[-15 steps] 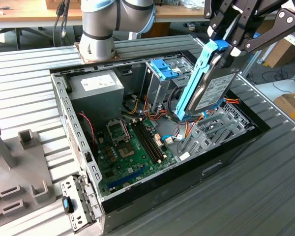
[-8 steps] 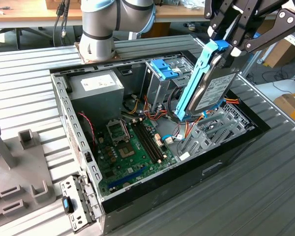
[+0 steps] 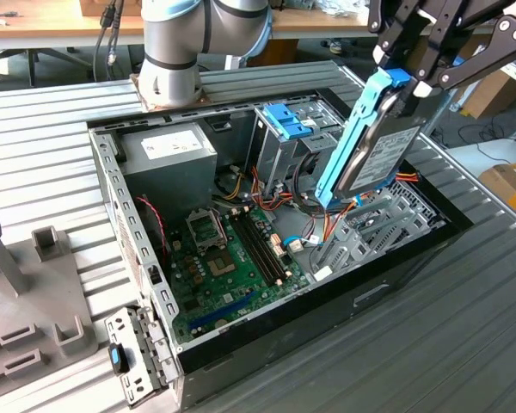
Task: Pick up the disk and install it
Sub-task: 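Insert the disk into the insertion slot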
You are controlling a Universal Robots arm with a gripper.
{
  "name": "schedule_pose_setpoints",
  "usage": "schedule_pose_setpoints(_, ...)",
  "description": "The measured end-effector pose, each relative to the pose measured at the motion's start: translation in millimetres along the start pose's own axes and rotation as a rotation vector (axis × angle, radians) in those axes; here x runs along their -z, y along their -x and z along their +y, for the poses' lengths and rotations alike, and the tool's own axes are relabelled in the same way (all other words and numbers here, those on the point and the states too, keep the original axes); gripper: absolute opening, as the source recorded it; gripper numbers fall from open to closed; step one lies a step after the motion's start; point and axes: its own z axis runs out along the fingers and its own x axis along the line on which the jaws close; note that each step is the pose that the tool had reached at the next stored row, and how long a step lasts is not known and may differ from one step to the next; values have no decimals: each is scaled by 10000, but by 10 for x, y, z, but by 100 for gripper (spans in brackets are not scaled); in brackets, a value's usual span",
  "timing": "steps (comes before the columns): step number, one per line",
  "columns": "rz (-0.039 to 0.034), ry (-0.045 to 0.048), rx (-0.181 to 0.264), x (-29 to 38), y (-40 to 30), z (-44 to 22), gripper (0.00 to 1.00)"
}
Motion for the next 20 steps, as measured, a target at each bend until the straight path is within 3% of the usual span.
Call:
schedule_pose_setpoints(10, 19, 1, 0, -1, -4, -114, 37)
schedule_pose_setpoints(20, 26, 1, 0, 0, -4, -140, 37)
